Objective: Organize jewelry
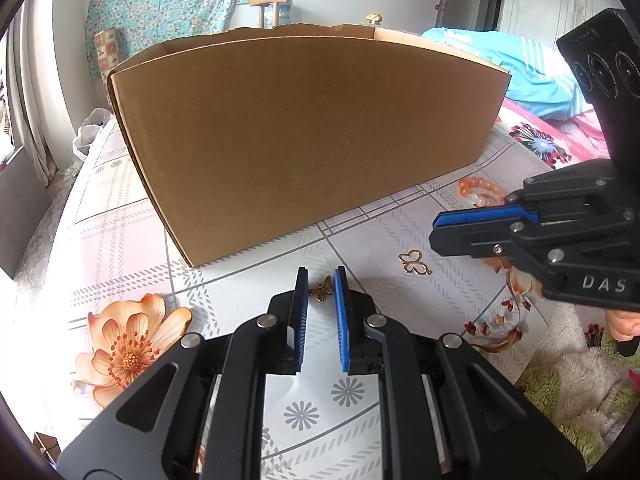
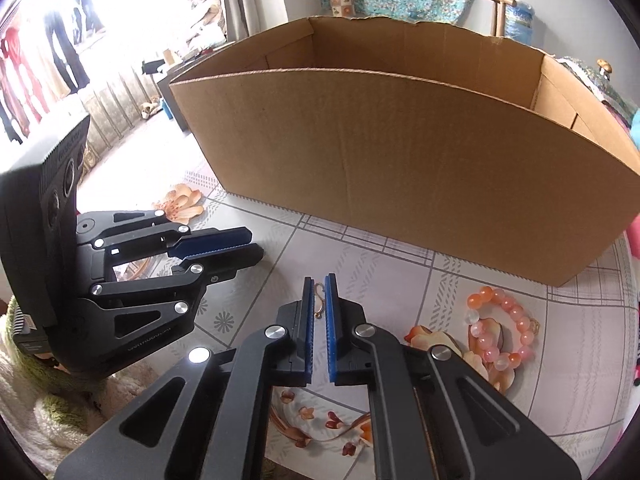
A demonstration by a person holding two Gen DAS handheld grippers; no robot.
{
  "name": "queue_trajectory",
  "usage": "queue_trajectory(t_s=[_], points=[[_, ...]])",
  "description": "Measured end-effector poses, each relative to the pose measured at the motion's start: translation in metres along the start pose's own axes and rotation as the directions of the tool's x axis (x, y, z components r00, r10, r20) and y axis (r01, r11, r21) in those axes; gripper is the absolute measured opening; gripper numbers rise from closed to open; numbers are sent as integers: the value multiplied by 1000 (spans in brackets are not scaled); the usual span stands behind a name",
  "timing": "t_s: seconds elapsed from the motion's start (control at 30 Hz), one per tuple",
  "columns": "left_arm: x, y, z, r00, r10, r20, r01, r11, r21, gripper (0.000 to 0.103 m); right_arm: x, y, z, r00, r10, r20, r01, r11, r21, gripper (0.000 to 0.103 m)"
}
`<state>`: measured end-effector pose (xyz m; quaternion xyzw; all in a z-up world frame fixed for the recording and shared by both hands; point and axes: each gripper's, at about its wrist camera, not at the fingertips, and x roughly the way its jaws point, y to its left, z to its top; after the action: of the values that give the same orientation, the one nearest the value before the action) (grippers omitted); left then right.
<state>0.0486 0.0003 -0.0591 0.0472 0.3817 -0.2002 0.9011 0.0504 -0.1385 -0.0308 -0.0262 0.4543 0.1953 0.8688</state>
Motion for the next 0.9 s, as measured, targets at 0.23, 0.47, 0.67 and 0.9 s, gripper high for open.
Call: queue_trajectory(t_s=[0.23, 0.47, 0.67, 0.9], points=[[-15, 3, 1, 1000, -14, 19, 14, 1000, 1, 12, -14, -22, -10, 998, 27, 50, -34, 989, 144, 7], [-21, -3, 5, 999, -37, 26, 37, 999, 4, 12, -20, -31, -21, 996, 47, 77, -62, 977, 202, 7], [-8, -16, 6, 999, -30, -31, 32, 998, 53, 12, -16, -36, -27, 994, 73, 85, -90, 971, 222, 7], [-11, -30, 12, 995, -93, -22, 95, 990, 101, 26, -17, -43, -41, 989, 105, 102, -126, 965, 228, 14]])
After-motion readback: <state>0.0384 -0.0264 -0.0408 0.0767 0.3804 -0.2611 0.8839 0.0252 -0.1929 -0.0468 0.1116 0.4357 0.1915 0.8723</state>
